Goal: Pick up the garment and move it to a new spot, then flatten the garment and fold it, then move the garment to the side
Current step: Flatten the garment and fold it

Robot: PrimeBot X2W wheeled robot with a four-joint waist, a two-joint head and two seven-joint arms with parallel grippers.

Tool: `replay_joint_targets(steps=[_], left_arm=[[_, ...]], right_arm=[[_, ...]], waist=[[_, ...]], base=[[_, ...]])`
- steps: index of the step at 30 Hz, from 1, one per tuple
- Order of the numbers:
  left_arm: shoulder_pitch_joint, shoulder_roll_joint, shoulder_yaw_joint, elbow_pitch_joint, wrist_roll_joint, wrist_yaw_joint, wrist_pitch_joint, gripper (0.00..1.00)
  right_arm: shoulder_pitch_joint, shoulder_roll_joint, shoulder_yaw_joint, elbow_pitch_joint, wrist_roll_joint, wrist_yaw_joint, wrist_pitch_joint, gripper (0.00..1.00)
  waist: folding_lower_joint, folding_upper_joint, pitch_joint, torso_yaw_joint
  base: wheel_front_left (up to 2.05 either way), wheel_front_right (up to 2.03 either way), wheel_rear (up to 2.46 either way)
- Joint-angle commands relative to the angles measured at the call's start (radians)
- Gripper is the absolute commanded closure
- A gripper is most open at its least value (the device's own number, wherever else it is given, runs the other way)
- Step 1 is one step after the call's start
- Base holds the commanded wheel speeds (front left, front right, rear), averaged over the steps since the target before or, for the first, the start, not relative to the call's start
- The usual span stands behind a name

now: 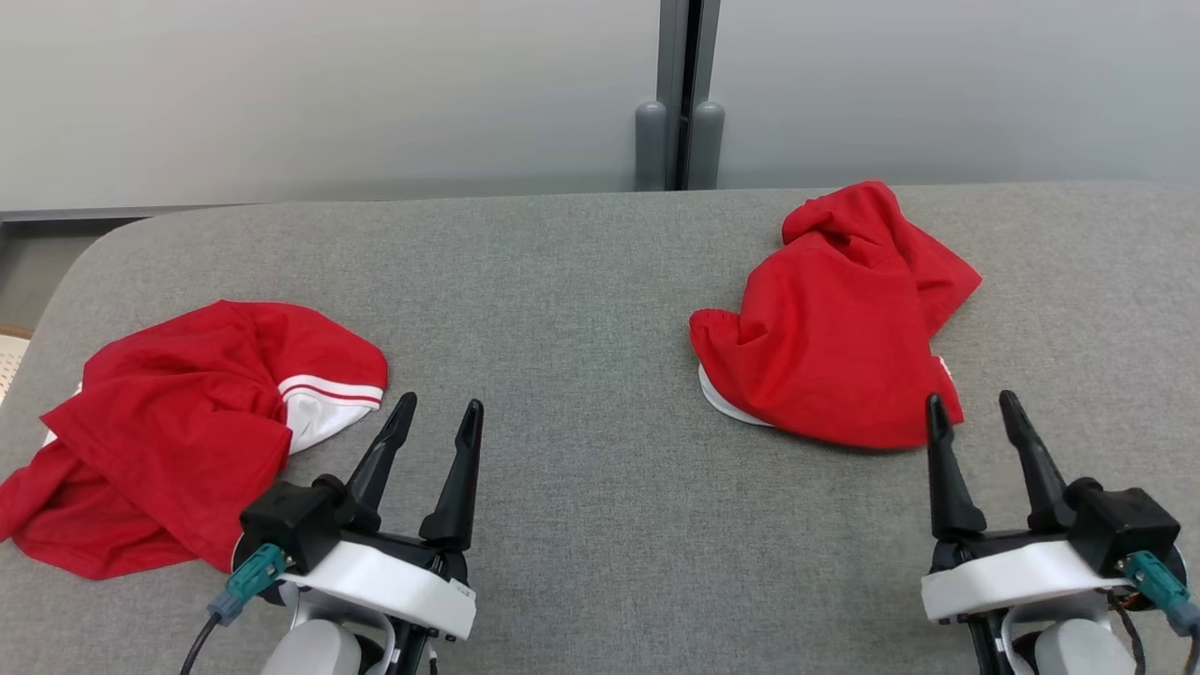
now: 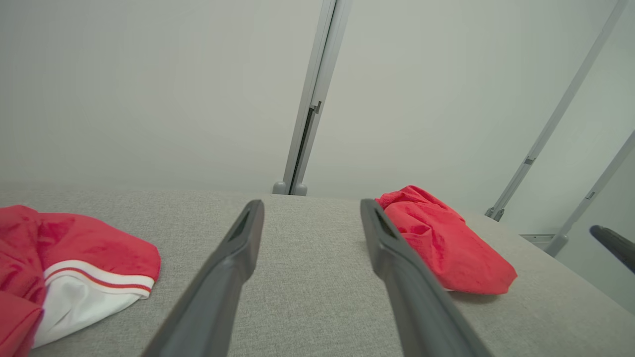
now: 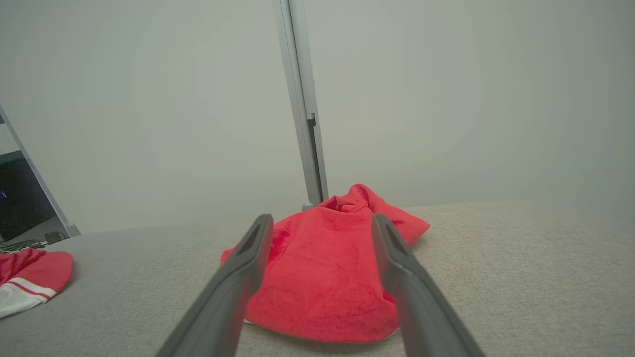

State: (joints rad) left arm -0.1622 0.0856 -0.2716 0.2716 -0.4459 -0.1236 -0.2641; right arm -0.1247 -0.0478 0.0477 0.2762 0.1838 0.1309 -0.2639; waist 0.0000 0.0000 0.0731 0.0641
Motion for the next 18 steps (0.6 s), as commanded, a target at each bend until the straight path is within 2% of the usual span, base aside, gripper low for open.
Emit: replay_joint_targets(steps=[1, 6, 12, 14, 18], left_arm=[[-0.006, 0.001, 0.009, 0.000, 0.007, -0.007, 0.000, 0.00], [-0.033, -0.015, -0.011, 0.011, 0.019, -0.008, 0.000, 0.00], [-0.065, 0.000, -0.049, 0.032, 0.026, -0.007, 0.000, 0.00], [-0.078, 0.004, -0.054, 0.033, 0.020, -0.007, 0.000, 0.00], [-0.097, 0.005, -0.057, 0.037, 0.014, -0.007, 0.000, 0.00]], right_arm=[[-0.017, -0.006, -0.013, 0.016, -0.014, 0.000, -0.001, 0.00], [-0.089, -0.015, -0.086, 0.113, -0.047, 0.000, -0.001, 0.00], [-0.225, -0.037, -0.199, 0.277, -0.064, 0.000, 0.023, 0.00], [-0.266, -0.065, -0.227, 0.324, -0.109, 0.000, 0.032, 0.00], [-0.342, -0.066, -0.271, 0.414, -0.144, 0.000, 0.057, 0.00]], waist=[[0.0000, 0.0000, 0.009, 0.001], [0.0000, 0.0000, 0.056, 0.011], [0.0000, 0.0000, 0.130, 0.027], [0.0000, 0.0000, 0.152, 0.040], [0.0000, 0.0000, 0.187, 0.060]], base=[[0.00, 0.00, 0.00], [0.00, 0.00, 0.00], [0.00, 0.00, 0.00], [0.00, 0.00, 0.00], [0.00, 0.00, 0.00]])
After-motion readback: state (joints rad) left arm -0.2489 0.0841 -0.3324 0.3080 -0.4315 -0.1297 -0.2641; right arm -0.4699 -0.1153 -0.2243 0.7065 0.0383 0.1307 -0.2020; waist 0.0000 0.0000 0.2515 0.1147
